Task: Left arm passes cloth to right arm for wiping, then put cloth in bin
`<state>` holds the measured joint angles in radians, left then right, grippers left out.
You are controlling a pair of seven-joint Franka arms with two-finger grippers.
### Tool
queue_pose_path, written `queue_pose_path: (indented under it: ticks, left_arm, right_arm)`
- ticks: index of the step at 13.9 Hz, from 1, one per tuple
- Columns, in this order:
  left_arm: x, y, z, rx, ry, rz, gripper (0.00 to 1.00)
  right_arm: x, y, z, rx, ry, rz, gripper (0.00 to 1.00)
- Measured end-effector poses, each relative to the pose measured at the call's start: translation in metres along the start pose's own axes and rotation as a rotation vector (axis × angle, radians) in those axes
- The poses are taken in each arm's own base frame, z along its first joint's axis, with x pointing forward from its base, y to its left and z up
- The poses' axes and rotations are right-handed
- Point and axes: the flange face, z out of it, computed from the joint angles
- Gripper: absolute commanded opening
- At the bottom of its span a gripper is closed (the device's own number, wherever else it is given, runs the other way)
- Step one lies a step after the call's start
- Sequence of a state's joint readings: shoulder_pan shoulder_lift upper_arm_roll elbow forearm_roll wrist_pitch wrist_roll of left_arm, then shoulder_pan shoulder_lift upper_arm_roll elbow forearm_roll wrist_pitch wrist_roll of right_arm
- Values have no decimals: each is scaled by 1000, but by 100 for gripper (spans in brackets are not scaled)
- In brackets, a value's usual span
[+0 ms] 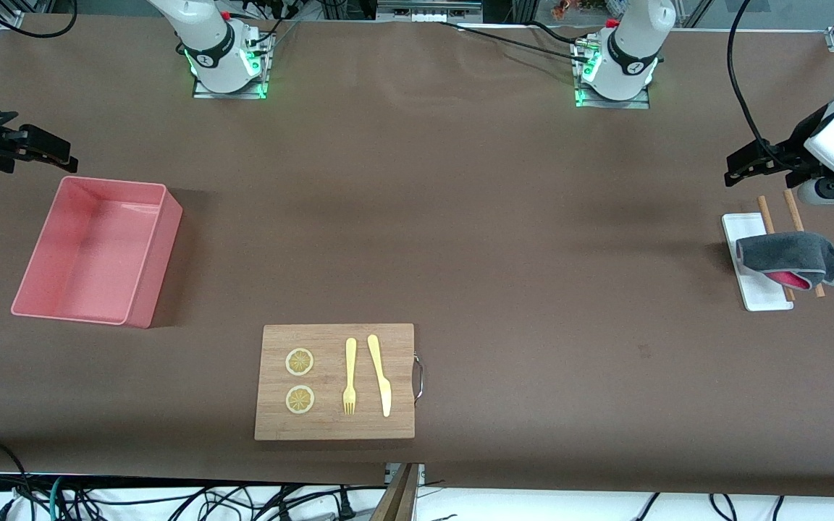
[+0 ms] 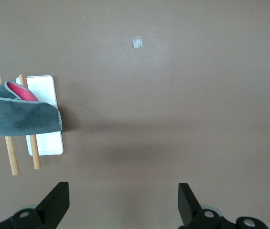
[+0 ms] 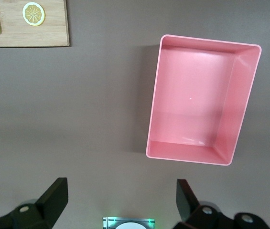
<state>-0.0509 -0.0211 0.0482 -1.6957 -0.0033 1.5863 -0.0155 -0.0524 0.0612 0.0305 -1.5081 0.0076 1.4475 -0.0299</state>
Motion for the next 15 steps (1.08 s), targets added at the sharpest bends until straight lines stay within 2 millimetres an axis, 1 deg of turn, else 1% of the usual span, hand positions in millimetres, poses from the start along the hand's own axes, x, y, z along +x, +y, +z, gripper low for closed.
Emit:
queue_pose_path:
  ticks: [6,11,15]
  left_arm:
    - [2,-2,1,0,-1,-4,100]
    - [4,-3,-2,0,7,-6,100]
    - [12,-3,-7,1,22,-8,100]
  right_arm:
    - [0,-3,0,1,0,-5,100]
    - [0,-3,0,1,1,-6,100]
    - [0,-3,0,2,1,-6,100]
